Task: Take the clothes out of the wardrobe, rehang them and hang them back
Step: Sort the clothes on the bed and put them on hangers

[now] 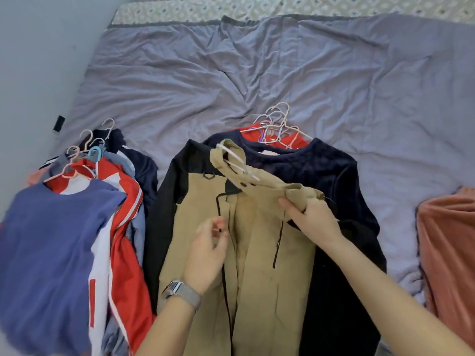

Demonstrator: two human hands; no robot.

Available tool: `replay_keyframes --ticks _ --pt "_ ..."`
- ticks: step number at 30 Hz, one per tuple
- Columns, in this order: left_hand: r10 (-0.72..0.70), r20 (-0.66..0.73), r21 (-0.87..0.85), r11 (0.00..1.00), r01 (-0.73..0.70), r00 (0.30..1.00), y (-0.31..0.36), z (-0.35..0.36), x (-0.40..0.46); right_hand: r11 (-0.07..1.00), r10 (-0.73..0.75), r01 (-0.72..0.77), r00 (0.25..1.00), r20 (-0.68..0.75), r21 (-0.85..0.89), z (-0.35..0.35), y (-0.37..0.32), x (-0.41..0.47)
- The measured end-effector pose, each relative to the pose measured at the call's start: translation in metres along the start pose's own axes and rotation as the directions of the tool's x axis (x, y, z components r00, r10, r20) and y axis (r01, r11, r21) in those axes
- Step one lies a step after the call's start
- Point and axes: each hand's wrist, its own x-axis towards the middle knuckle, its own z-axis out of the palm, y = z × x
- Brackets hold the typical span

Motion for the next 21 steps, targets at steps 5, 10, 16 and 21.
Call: replay_keyframes --ticks 5,10,16,21 --pt "0.358 -0.147 0.499 0.832 -0.243 0.922 -0.002 -0.028 0.017 0.974 0.095 -0.119 0.987 0.128 0.194 -0.008 0.017 -0.085" --pt "0.350 0.029 0.542 0.782 -0.309 0.936 -0.005 -0.059 0.016 0.991 -0.028 0.016 0.996 0.087 0.134 -0.036 -0.005 -0.146" --pt "0.485 -0.023 0.396 0.807 -0.438 0.874 -0.018 -0.085 -0.083 0.985 -0.033 0.002 0.984 -0.177 -0.170 -0.052 -0.056 -0.227" --pt "0.482 -0.134 0.189 0.870 -0.455 0.866 -0.049 -0.119 -0.214 0.944 -0.116 -0.033 0.897 -0.427 -0.327 -0.014 -0.086 -0.344"
